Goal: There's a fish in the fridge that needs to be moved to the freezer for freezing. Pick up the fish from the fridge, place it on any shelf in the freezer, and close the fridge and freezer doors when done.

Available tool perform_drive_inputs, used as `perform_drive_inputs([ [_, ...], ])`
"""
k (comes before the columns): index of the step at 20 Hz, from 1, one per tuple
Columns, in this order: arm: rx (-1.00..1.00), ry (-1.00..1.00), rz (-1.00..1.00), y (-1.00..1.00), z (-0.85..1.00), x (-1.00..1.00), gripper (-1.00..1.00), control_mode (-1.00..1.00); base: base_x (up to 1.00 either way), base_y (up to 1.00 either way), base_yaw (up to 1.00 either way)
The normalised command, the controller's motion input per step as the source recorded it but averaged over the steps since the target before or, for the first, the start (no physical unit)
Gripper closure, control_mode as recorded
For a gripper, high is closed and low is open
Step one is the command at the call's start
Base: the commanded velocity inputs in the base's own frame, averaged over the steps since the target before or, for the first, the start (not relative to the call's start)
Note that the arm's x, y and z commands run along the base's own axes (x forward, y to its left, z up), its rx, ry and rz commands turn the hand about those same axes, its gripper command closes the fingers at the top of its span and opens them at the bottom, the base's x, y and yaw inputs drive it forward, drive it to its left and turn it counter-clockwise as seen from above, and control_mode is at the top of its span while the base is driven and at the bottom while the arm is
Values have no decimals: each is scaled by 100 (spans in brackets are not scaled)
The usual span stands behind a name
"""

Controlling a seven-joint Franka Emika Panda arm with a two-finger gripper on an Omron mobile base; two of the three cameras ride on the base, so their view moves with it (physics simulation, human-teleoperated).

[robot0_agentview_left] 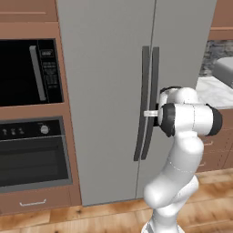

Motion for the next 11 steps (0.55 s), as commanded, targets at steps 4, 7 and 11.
perform_drive_inputs([
  [4,23,-10,23,21,0,100,-100,-100,0,0,0],
  [7,25,-1,20,24,0,100,-100,-100,0,0,0],
  [11,8,0,-1,82,-17,100,-100,-100,0,0,0],
])
